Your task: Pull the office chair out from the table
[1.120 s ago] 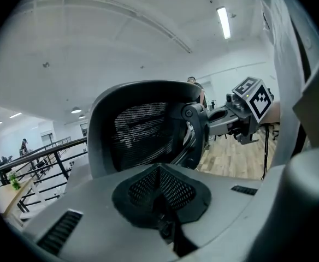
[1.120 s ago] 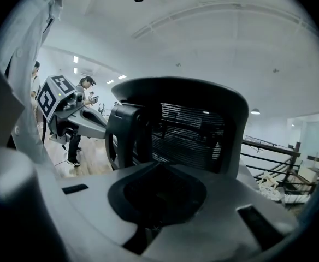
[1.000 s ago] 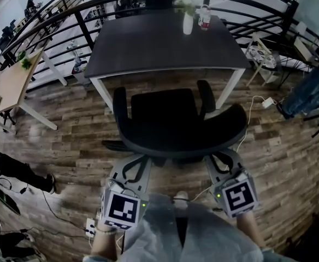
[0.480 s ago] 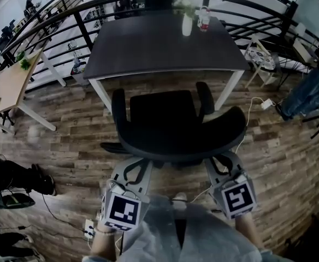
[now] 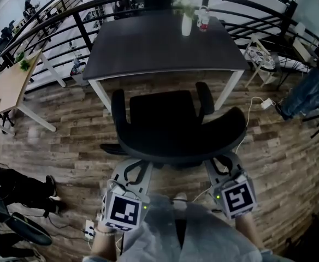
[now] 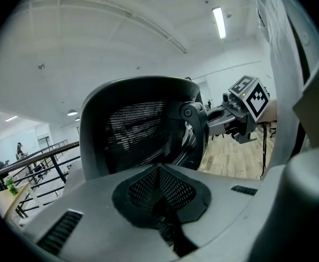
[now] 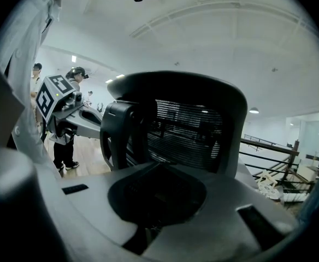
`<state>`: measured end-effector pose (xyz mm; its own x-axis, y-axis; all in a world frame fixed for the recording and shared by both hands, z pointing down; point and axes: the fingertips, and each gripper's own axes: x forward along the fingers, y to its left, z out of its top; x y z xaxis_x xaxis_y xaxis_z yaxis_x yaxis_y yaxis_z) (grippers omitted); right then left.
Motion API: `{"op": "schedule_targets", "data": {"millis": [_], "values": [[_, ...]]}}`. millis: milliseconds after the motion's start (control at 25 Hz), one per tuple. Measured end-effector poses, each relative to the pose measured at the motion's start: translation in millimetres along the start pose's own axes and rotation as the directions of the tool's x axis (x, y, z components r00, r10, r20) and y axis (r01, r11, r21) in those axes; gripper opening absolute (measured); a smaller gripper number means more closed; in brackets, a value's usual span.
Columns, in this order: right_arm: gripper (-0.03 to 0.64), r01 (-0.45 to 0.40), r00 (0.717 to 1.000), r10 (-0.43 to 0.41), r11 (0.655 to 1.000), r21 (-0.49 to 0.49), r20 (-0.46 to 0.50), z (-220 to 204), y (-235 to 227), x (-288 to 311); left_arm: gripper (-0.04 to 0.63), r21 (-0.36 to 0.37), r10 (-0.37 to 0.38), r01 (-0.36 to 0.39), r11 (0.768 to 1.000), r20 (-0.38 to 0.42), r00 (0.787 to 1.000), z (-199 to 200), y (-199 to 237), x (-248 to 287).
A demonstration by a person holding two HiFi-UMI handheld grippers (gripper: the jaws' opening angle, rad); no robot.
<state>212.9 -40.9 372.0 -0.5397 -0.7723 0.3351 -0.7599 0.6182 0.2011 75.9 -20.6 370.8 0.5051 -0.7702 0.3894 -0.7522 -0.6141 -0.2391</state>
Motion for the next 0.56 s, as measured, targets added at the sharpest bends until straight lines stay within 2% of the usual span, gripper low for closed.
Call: {"op": "schedule_targets", "data": {"millis": [560], "values": [[0.003, -0.009, 1.000, 0.009, 1.000, -0.004, -0.005, -1.2, -2.0, 1.4, 0.012, -0.001, 0.000, 0.000, 1.000, 0.000, 1.000, 1.7, -0.9, 3.5]]}}
